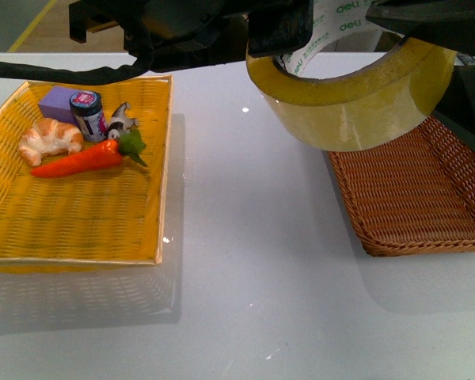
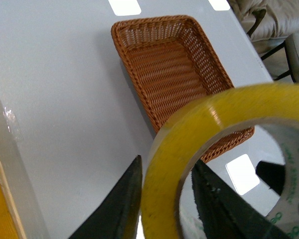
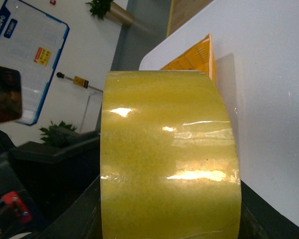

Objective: Move tape to another basket

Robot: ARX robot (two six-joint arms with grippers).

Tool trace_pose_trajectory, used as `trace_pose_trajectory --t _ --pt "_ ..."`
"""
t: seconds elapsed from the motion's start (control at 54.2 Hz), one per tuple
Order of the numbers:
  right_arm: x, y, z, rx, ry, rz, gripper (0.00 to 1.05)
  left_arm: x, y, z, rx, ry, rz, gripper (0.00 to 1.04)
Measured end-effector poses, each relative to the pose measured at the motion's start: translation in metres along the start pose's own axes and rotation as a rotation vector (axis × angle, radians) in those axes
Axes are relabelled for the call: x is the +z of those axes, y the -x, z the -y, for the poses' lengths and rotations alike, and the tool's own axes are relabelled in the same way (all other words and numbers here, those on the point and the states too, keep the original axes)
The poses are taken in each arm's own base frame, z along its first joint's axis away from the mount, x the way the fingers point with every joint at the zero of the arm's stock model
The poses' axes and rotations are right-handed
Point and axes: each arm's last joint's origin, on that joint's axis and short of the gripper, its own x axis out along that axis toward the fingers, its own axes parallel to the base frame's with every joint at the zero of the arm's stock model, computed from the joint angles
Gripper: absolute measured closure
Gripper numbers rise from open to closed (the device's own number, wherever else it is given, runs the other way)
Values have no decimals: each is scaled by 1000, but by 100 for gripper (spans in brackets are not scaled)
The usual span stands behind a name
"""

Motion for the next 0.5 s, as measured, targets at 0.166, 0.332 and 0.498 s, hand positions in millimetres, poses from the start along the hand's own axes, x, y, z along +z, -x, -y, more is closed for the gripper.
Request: trace_pose_trajectory --t 0.166,0.332,0.498 --pt "0 2 3 -7 -3 7 59 7 16 3 6 -17 85 46" --pt "5 7 9 -26 -14 34 59 9 33 0 25 -30 147 23" --pt "20 16 22 -51 -39 97 59 14 64 -11 30 -14 279 9"
